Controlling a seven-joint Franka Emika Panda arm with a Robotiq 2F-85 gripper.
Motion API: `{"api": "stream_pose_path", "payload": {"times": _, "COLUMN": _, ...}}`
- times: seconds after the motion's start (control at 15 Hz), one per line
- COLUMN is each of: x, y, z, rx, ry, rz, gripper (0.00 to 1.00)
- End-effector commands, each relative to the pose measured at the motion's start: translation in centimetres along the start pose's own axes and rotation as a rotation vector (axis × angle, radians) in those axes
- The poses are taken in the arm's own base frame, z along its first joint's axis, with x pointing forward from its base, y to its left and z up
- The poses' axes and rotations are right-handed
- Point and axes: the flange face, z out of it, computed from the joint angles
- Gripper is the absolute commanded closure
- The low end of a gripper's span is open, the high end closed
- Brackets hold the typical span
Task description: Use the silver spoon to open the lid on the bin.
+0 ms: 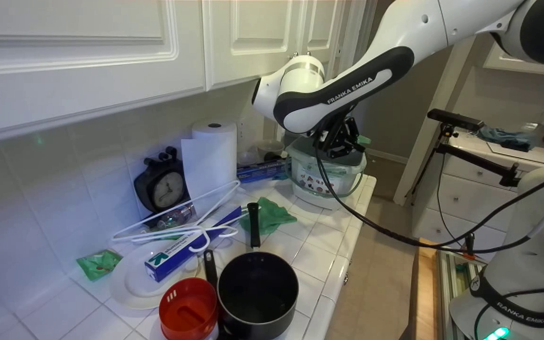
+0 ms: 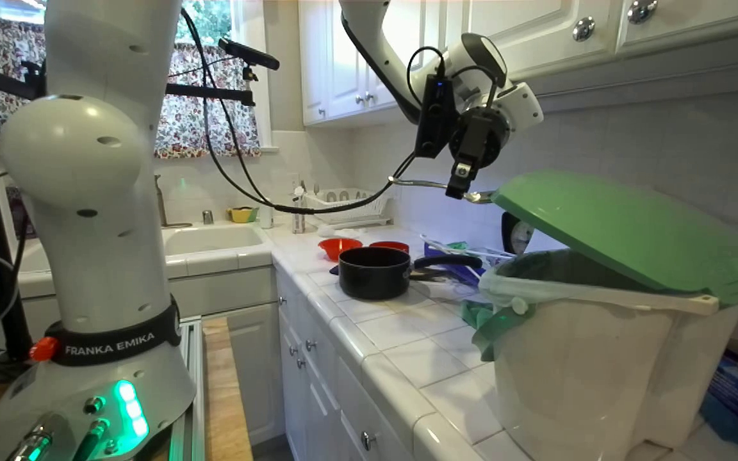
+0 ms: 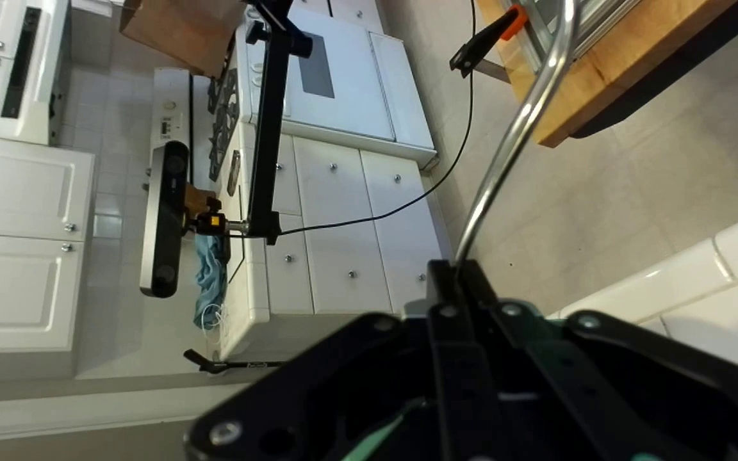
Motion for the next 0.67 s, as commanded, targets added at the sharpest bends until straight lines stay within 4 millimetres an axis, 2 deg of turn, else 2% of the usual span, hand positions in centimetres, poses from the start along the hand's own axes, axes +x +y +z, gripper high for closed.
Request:
{"api": "stream_pose_path", "payload": {"times": 0.0, "x": -0.8, "y": 1.9, "z": 0.5, "rx": 0.083, "ry": 0.050, "rz": 0.032, "gripper": 0.96}}
{"api": "stream_pose_path", "payload": {"times": 0.33, "x": 0.5, "y": 3.2, "z": 1.1, "rx": 0.188, "ry": 0.120, "rz": 0.050, "gripper": 0.96}}
{"api": "stream_pose_path", "payload": {"times": 0.6, "x": 0.4, "y": 4.2, "z": 0.8, "rx": 0.224, "ry": 0.151, "rz": 0.060, "gripper": 0.96}}
